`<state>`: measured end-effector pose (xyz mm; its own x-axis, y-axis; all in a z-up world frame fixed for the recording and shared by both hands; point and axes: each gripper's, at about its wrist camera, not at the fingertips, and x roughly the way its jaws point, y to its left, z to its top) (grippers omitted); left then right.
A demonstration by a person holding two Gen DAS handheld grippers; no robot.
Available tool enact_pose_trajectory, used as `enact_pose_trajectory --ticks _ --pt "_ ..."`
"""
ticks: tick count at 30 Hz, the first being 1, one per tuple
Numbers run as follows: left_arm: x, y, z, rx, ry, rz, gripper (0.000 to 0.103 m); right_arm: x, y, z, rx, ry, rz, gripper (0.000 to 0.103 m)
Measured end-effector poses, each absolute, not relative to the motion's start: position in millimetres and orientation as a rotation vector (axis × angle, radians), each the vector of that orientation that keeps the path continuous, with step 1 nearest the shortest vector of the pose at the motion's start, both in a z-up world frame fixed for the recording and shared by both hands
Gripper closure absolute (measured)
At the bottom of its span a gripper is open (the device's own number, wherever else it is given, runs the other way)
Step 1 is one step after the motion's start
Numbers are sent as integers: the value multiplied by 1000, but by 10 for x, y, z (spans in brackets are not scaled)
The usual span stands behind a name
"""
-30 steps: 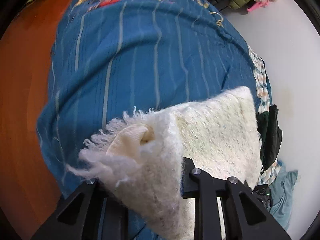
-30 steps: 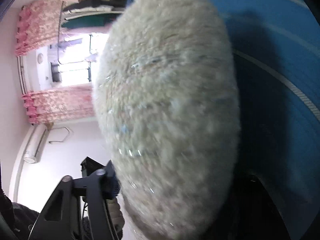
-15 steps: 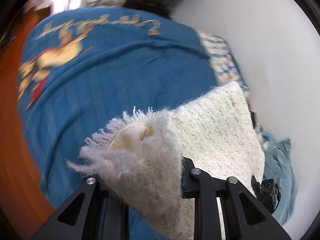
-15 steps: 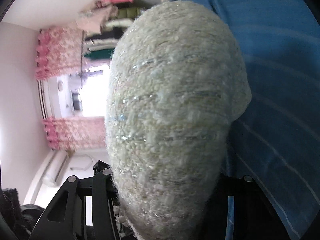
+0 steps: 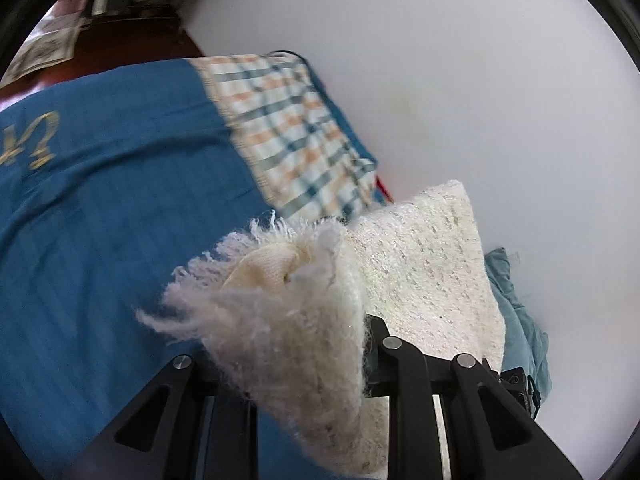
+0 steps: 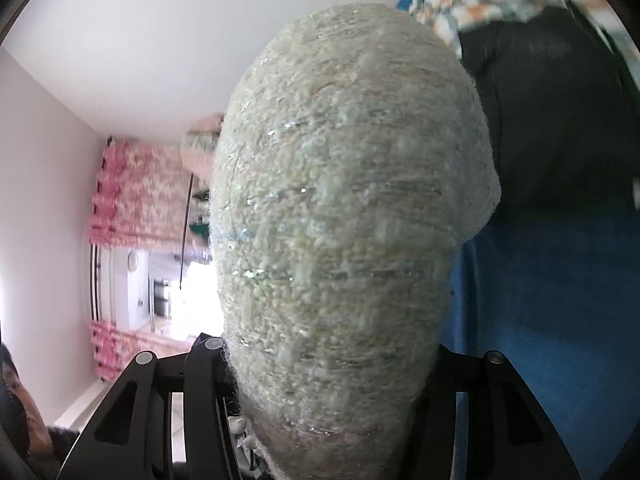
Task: Fold large clothes
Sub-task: 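Lift the folded jacket with both grippers and carry it across the bed, then lower the jacket onto the dark green garment and open both grippers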
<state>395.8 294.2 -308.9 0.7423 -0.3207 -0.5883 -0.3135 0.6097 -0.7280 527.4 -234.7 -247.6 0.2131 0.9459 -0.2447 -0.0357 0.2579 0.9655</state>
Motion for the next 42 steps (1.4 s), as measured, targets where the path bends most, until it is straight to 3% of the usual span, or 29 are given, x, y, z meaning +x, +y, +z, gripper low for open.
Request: enact_pose_trajectory --ticks 4,10,14,18,20,22,25,26,27,28,30,34,37,42 --pt "4819 2752 -3238 -935 767 -33 84 6104 -2815 -2578 1087 1105 880 50" --pt "5780 2510 -3811 -910 825 -37 84 7557 -3346 -3360 1151 1147 845 50" --pt "6153 2311 -4410 -850 930 -12 84 7900 -3379 -4027 1168 1217 776 50" --pt "6189 2210 -4669 -785 952 -35 83 8047 -3485 -4213 1157 1195 806 50" --pt "6204 2180 -4620 -728 963 -33 82 7908 -3389 -4179 1105 1206 801 44" --pt "6210 2177 -4571 -699 985 -27 79 7873 -3373 -4071 999 1235 720 25" --pt "6219 2122 -4448 -599 1017 -6 75 7887 -3373 -3817 847 1267 577 19" --pt "6205 2070 -4381 -542 1018 8 73 7826 -3402 -3714 793 1257 517 19" --pt "6192 2011 -4317 -478 1018 32 63 7780 -3368 -3598 742 1258 468 19" --pt "6189 1978 -4293 -437 1020 46 43 7700 -3316 -3450 664 1256 404 19" --pt "6118 1874 -4172 -343 1008 71 14 7511 -3207 -3293 518 1248 291 19" --pt "5967 1740 -3966 -185 999 126 11 7097 -3059 -3093 241 1236 65 18" --pt "5795 1663 -3787 -87 975 160 5 6719 -2880 -3045 135 1259 -50 12" --pt "5347 1596 -3404 -8 950 143 4 5939 -2581 -2663 17 1242 -202 11"
